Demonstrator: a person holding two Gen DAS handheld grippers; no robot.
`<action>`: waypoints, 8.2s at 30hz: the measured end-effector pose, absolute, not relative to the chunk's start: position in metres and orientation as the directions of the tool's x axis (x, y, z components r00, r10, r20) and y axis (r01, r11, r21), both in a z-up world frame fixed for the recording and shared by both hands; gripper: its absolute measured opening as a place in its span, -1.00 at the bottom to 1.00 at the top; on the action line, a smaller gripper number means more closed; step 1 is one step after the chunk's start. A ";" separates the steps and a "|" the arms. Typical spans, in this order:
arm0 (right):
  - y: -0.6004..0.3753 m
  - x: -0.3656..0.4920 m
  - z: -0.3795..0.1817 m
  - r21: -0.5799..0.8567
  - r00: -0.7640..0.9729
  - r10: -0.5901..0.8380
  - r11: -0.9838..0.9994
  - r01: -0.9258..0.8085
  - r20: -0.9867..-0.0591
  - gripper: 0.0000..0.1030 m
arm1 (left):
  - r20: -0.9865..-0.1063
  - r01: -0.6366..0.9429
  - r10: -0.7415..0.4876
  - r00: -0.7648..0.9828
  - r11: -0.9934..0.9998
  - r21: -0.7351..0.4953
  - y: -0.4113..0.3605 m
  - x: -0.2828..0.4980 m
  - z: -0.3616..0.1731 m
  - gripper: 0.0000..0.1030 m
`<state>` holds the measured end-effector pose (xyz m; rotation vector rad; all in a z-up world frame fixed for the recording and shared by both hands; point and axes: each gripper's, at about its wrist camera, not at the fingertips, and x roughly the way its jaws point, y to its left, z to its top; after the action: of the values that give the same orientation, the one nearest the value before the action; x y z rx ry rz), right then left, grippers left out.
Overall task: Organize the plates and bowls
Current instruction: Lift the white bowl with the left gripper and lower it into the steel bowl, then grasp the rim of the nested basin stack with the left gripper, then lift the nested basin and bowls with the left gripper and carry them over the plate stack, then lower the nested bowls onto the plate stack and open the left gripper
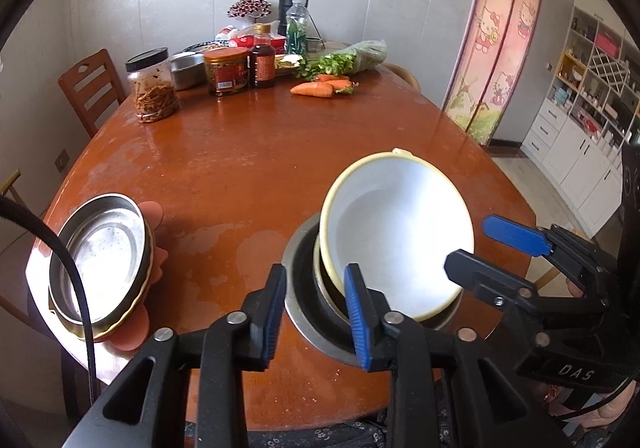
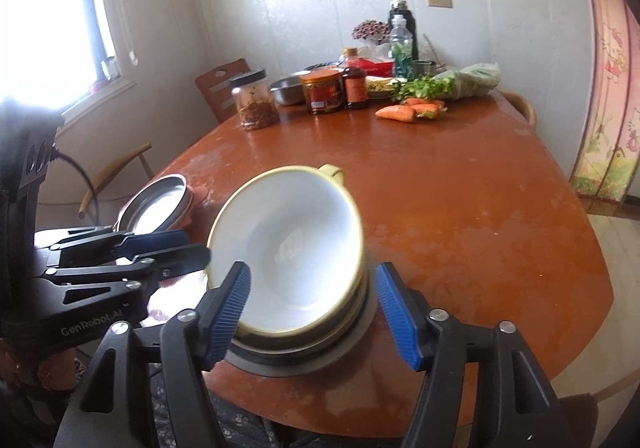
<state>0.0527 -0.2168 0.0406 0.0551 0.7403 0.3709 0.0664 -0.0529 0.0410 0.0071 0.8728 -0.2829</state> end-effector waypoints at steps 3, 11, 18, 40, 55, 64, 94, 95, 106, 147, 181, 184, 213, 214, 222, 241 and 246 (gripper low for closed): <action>-0.225 0.053 0.041 0.208 0.680 0.350 0.936 -0.284 -0.645 0.44 | -0.751 0.233 -0.238 0.616 0.966 -0.115 -0.049 0.067 0.041 -0.08; -0.237 0.064 0.025 0.313 0.622 0.392 0.919 -0.239 -0.677 0.46 | -0.772 0.227 -0.250 0.585 0.964 -0.139 -0.052 0.074 0.028 0.06; -0.241 0.074 0.006 0.382 0.574 0.415 0.905 -0.185 -0.706 0.46 | -0.785 0.212 -0.241 0.571 0.967 -0.143 -0.058 0.082 0.016 0.13; -0.235 0.082 -0.009 0.454 0.540 0.493 0.864 -0.216 -0.682 0.33 | -0.809 0.197 -0.254 0.530 0.965 -0.173 -0.066 0.094 -0.005 0.11; -0.226 0.092 0.001 0.464 0.536 0.501 0.859 -0.215 -0.679 0.33 | -0.809 0.162 -0.259 0.528 0.966 -0.203 -0.047 0.106 0.009 0.05; -0.193 0.114 0.028 0.457 0.538 0.522 0.850 -0.262 -0.662 0.33 | -0.788 0.125 -0.248 0.563 0.968 -0.215 -0.010 0.114 0.037 0.05; 0.017 0.178 0.038 0.497 0.275 0.678 0.705 -0.506 -0.682 0.27 | -0.810 -0.186 -0.004 0.587 0.973 -0.139 0.171 0.104 0.062 0.05; 0.019 0.179 0.033 0.502 0.264 0.677 0.704 -0.502 -0.687 0.27 | -0.815 -0.188 -0.009 0.580 0.971 -0.144 0.173 0.106 0.059 0.05; 0.020 0.196 0.007 0.523 0.221 0.663 0.717 -0.460 -0.715 0.28 | -0.836 -0.185 -0.030 0.548 0.970 -0.156 0.173 0.117 0.042 0.05; 0.032 0.188 0.010 0.290 0.388 0.570 0.762 -0.579 -0.725 0.53 | -0.816 -0.137 -0.086 0.572 0.971 -0.198 0.177 0.128 0.032 -0.08; -0.003 0.146 0.050 0.154 0.600 0.563 0.789 -0.595 -0.568 0.77 | -0.775 -0.168 -0.039 0.630 0.968 -0.185 0.192 0.088 0.047 0.01; -0.005 0.137 0.051 0.157 0.585 0.578 0.774 -0.613 -0.568 0.80 | -0.773 -0.184 -0.019 0.635 0.967 -0.175 0.199 0.078 0.047 0.04; 0.019 0.119 -0.029 0.064 0.481 0.525 0.720 -0.691 -0.702 0.95 | -0.839 -0.117 0.030 0.543 0.992 -0.041 0.186 0.125 -0.016 0.05; 0.017 0.123 -0.030 0.067 0.479 0.521 0.723 -0.688 -0.706 0.95 | -0.839 -0.101 0.027 0.544 0.994 -0.033 0.180 0.130 -0.015 0.05; -0.009 0.150 -0.031 0.102 0.474 0.494 0.763 -0.638 -0.729 0.96 | -0.841 -0.010 0.000 0.541 1.000 -0.007 0.138 0.166 -0.015 0.04; -0.097 0.189 -0.030 0.035 0.589 0.350 0.878 -0.478 -0.728 0.96 | -0.849 0.150 -0.090 0.521 0.989 -0.013 0.038 0.236 -0.019 0.05; -0.110 0.190 -0.034 0.068 0.578 0.342 0.894 -0.442 -0.741 0.96 | -0.847 0.147 -0.100 0.522 0.989 -0.026 0.033 0.239 -0.021 0.05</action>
<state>0.1898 -0.1100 -0.0342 -0.1294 0.8377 0.4600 0.2391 0.0326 -0.0207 0.0504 1.0109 -0.1478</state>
